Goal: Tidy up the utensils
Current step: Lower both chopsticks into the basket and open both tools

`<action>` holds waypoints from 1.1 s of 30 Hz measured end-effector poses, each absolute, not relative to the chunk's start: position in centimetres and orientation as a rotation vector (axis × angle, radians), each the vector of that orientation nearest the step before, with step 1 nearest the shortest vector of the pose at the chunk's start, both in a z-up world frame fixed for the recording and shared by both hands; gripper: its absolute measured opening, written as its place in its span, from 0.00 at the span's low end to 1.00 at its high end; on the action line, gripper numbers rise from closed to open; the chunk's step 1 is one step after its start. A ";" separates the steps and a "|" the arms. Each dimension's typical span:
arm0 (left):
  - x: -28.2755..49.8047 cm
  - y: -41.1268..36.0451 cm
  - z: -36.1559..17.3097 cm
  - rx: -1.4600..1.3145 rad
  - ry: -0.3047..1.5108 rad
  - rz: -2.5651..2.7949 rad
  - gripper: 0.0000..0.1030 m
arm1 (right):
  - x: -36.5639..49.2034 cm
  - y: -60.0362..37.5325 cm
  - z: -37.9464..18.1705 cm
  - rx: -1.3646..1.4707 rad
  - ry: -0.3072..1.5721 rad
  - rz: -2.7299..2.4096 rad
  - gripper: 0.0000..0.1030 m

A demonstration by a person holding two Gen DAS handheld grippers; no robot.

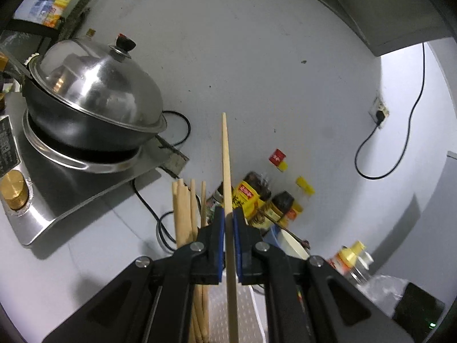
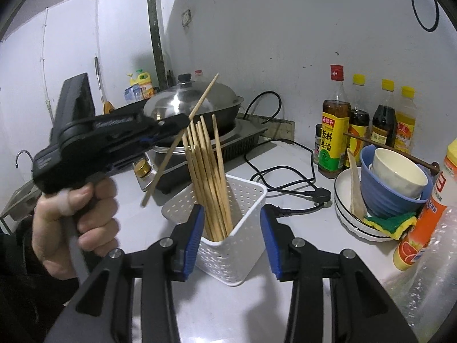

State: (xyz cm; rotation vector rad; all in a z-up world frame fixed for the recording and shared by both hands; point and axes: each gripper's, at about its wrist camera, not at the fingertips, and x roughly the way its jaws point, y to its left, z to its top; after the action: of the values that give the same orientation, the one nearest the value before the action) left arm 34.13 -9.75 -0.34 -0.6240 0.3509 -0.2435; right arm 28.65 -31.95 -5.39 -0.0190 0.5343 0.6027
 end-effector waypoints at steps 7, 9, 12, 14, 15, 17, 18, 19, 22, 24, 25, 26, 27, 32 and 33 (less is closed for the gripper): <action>35.1 -12.1 -2.2 -0.629 0.332 -0.186 0.05 | 28.4 -33.3 -5.3 -0.013 0.529 0.596 0.37; 35.1 -12.6 -2.8 -0.621 0.344 -0.183 0.05 | 28.3 -33.7 -5.4 -0.011 0.528 0.592 0.37; 35.0 -13.0 -3.4 -0.606 0.356 -0.186 0.05 | 28.4 -34.1 -5.5 -0.008 0.533 0.558 0.37; 34.9 -13.2 -3.7 -0.594 0.365 -0.187 0.05 | 28.6 -34.5 -5.7 0.000 0.550 0.509 0.37; 34.8 -13.4 -3.8 -0.587 0.368 -0.186 0.05 | 28.7 -34.8 -5.8 0.008 0.557 0.483 0.37; 34.7 -13.4 -4.1 -0.584 0.378 -0.183 0.05 | 28.8 -35.3 -5.9 0.019 0.562 0.458 0.37; 34.7 -13.4 -4.3 -0.586 0.384 -0.182 0.05 | 28.9 -35.6 -6.0 0.024 0.563 0.447 0.37; 34.8 -13.4 -4.3 -0.587 0.387 -0.180 0.05 | 29.0 -35.8 -6.0 0.028 0.565 0.434 0.37; 34.7 -13.3 -4.6 -0.587 0.397 -0.173 0.05 | 29.2 -36.0 -6.3 0.032 0.572 0.409 0.37; 34.4 -13.2 -4.7 -0.578 0.402 -0.170 0.05 | 29.4 -36.1 -6.4 0.032 0.575 0.405 0.37; 34.4 -13.1 -4.7 -0.575 0.407 -0.170 0.05 | 29.4 -36.0 -6.4 0.030 0.575 0.404 0.37; 34.3 -13.1 -4.7 -0.568 0.416 -0.174 0.05 | 29.4 -36.0 -6.4 0.029 0.575 0.404 0.37; 34.2 -13.0 -4.7 -0.566 0.422 -0.175 0.05 | 29.3 -35.9 -6.4 0.029 0.575 0.406 0.37; 33.6 -12.8 -4.9 -0.555 0.454 -0.194 0.05 | 29.0 -35.3 -6.3 0.020 0.573 0.417 0.37; 33.5 -12.8 -5.0 -0.551 0.465 -0.195 0.05 | 28.8 -35.2 -6.3 0.020 0.573 0.418 0.37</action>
State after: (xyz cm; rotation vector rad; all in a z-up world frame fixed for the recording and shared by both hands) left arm 33.52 -12.76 -5.00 -0.5511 0.4653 -0.1953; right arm 28.85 -35.20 -6.34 0.0197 0.5728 0.4185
